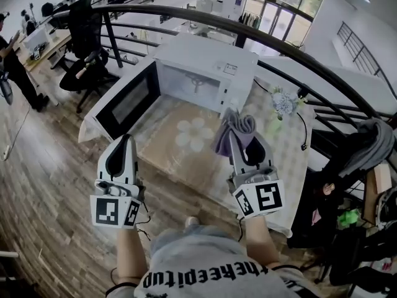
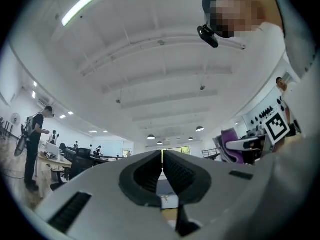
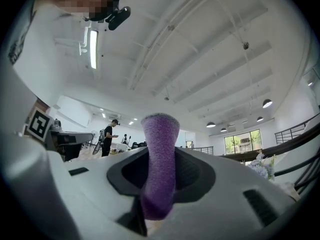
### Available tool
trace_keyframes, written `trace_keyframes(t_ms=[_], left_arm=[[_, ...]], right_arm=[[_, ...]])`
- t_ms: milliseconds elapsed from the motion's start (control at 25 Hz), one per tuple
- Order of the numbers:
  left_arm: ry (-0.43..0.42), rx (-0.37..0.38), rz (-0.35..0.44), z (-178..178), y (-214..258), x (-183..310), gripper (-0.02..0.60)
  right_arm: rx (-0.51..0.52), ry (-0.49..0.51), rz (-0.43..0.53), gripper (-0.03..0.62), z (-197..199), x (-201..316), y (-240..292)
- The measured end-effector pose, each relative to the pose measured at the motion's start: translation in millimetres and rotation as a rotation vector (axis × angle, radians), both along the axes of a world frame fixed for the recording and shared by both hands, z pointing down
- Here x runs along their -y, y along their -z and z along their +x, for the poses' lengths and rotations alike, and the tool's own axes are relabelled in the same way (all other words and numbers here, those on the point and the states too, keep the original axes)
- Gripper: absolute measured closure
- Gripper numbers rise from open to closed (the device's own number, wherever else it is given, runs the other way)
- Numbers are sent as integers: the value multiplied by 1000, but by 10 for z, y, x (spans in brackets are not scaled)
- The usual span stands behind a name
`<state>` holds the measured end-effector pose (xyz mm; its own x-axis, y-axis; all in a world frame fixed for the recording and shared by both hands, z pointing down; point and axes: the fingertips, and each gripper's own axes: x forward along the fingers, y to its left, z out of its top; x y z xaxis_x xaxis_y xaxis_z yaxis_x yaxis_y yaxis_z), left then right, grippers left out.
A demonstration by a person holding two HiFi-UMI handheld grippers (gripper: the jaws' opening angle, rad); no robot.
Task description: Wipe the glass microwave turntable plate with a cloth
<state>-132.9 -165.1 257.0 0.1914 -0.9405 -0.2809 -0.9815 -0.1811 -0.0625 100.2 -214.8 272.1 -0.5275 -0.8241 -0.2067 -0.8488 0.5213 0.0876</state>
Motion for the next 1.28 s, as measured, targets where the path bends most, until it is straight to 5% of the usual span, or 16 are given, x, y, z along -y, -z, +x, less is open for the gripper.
trace_keyframes(t_ms=[560, 1280], left_arm=[[16, -7, -44, 46, -184, 438, 571], [-150, 21, -75, -166, -341, 1315, 571]], right_arm=[[-6, 70, -127, 482, -116, 533, -341], [52, 23, -481, 482, -656, 1303, -1372]])
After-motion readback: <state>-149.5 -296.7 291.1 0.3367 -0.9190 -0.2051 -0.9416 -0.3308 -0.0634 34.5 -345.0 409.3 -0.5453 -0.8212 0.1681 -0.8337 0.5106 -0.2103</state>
